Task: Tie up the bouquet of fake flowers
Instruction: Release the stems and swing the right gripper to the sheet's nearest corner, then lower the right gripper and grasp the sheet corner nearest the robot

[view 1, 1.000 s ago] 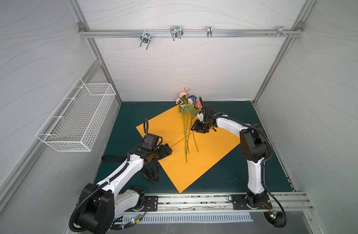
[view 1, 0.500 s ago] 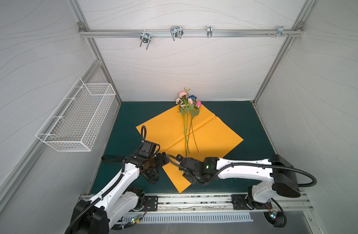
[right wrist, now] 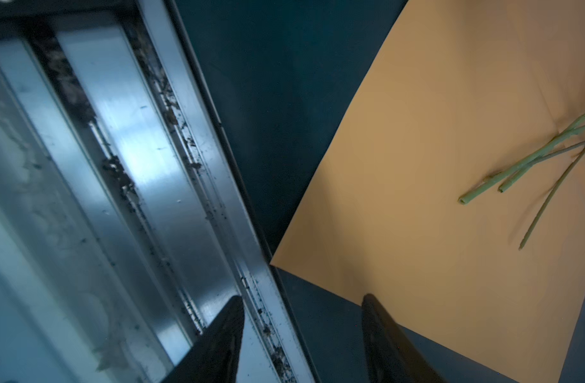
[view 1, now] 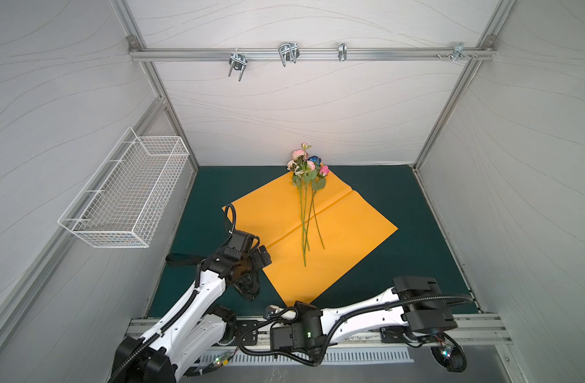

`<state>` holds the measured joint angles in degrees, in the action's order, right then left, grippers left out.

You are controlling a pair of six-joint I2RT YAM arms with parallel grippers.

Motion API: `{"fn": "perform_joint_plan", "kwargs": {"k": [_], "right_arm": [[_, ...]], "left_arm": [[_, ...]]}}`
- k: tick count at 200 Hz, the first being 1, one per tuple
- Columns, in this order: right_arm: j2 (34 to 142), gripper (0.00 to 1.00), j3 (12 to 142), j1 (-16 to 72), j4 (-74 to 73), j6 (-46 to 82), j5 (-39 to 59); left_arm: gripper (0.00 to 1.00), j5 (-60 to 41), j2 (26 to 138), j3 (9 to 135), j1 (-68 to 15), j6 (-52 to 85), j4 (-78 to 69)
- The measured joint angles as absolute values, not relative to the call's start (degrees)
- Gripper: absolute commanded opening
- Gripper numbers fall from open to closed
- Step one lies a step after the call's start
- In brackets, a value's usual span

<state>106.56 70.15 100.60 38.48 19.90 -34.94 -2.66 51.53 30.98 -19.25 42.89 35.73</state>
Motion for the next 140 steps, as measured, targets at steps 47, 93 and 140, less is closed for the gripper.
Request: {"fn": "perform_joint_plan", "kwargs": {"k": [47, 93, 140], "right_arm": [[108.92, 0.59, 70.57, 100.42, 37.85, 19.42, -34.54], [110.63, 0.53, 70.57, 99.07, 37.39, 19.75, -34.30], [110.93, 0.33, 70.94, 98.39, 37.39, 20.86, -37.30]], "left_arm": [[0.96, -0.64, 51.27, 30.98, -19.25, 43.27, 35.64], [0.96, -0.19, 52.58, 30.98, -19.25, 43.27, 35.44], [0.96, -0.23, 54.19, 31.00, -19.25, 43.27, 34.96]]}}
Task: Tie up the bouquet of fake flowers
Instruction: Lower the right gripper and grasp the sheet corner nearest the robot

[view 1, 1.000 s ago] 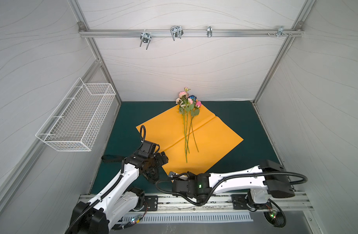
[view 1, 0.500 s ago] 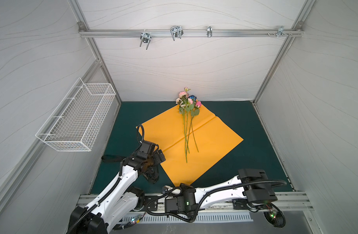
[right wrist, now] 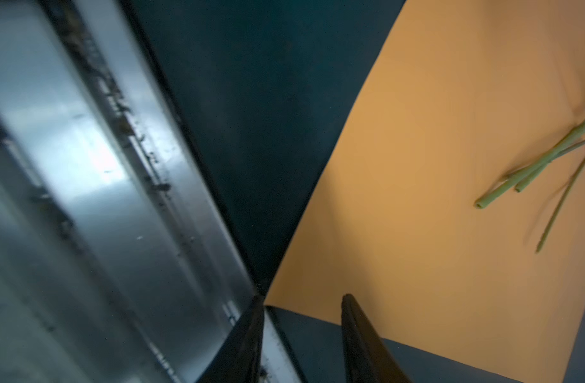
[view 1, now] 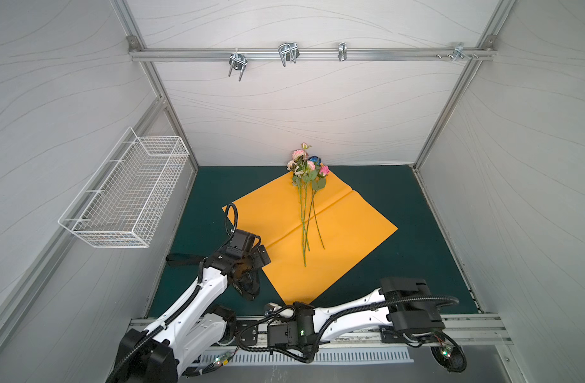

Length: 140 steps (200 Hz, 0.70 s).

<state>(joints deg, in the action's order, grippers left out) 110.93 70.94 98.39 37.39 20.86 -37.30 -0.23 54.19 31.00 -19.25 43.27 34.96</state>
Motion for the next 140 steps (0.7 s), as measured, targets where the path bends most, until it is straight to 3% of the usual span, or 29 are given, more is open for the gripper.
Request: {"fn": "perform_joint_plan", "kwargs": {"k": [34, 78, 140], "right_arm": [[111.83, 0.26, 70.94, 95.96, 37.43, 20.99, -41.56], [111.92, 0.37, 70.96, 95.72, 37.32, 20.18, -41.80], [106.61, 0.50, 68.20, 98.61, 34.17, 18.50, -33.21]], "left_arm": [[0.96, -0.23, 54.26, 31.03, -19.25, 43.27, 34.83], [0.96, -0.34, 54.37, 31.09, -19.25, 43.27, 34.81], [0.96, -0.60, 55.22, 31.64, -19.25, 43.00, 34.44]]}}
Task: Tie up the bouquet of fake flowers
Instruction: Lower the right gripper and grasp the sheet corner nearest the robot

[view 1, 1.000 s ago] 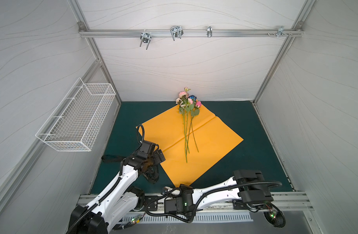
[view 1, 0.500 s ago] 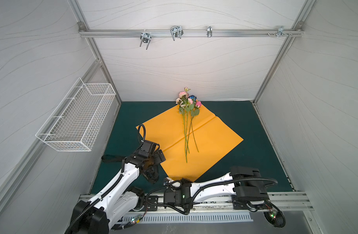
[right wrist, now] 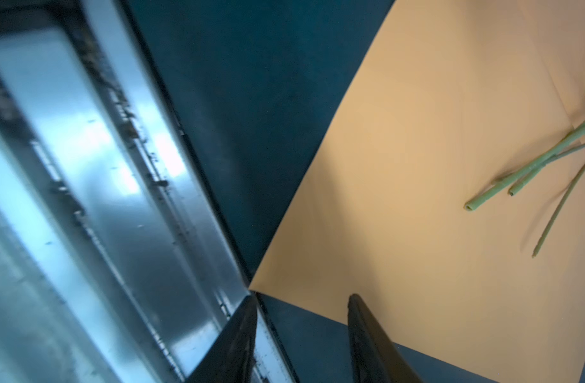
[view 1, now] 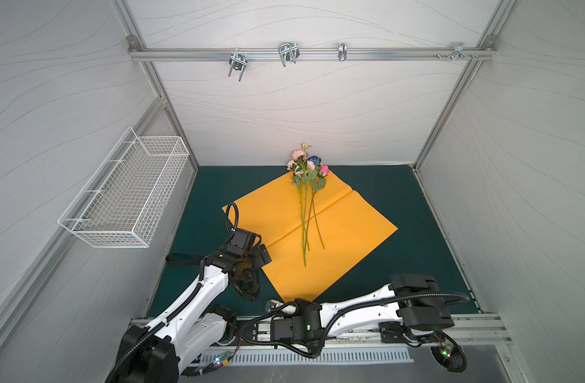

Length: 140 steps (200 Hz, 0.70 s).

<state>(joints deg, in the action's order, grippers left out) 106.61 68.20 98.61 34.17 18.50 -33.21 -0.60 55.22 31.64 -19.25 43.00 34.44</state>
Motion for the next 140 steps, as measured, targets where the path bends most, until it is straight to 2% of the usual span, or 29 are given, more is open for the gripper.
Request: {"fn": "perform_joint_plan", "kwargs": {"k": [34, 96, 140], "right_arm": [[106.67, 0.55, 68.18, 99.04, 32.95, 18.13, -31.46], [109.32, 0.58, 68.58, 98.67, 32.88, 18.17, -32.64], [110.26, 0.46, 69.52, 98.72, 33.01, 18.65, -32.93]], "left_arm": [[0.96, 0.10, 55.22, 31.83, -19.25, 42.35, 34.37], [0.96, 0.84, 56.16, 32.99, -19.25, 41.93, 33.98], [0.96, 0.89, 56.42, 33.08, -19.25, 41.93, 33.98]]}}
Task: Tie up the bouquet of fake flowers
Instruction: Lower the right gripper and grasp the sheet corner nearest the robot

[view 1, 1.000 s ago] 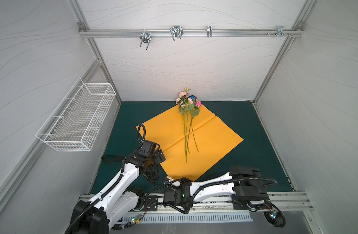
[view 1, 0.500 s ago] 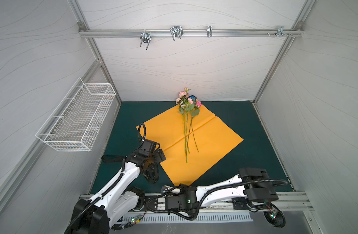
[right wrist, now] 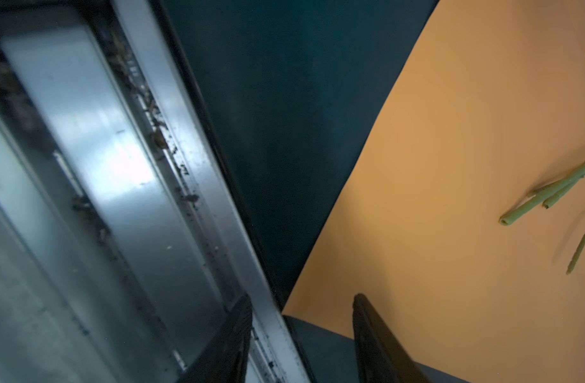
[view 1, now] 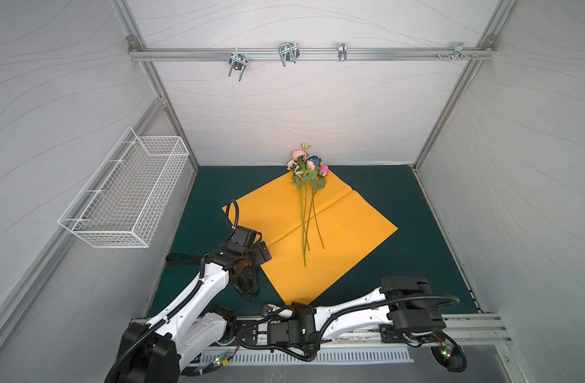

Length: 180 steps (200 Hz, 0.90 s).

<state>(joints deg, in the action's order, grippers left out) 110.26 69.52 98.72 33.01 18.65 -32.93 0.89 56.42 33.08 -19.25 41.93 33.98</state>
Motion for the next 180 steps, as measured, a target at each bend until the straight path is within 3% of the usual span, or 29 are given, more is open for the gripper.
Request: {"fn": "perform_joint_plan", "kwargs": {"k": [86, 180], "right_arm": [[110.48, 0.42, 70.13, 96.88, 34.96, 20.03, -40.25], [108.62, 0.52, 67.66, 97.84, 31.81, 19.09, -35.48]], "left_arm": [[0.96, 0.86, 56.82, 33.82, -19.25, 41.93, 33.85], [0.96, 1.08, 56.49, 34.15, -17.93, 41.10, 36.86]]}}
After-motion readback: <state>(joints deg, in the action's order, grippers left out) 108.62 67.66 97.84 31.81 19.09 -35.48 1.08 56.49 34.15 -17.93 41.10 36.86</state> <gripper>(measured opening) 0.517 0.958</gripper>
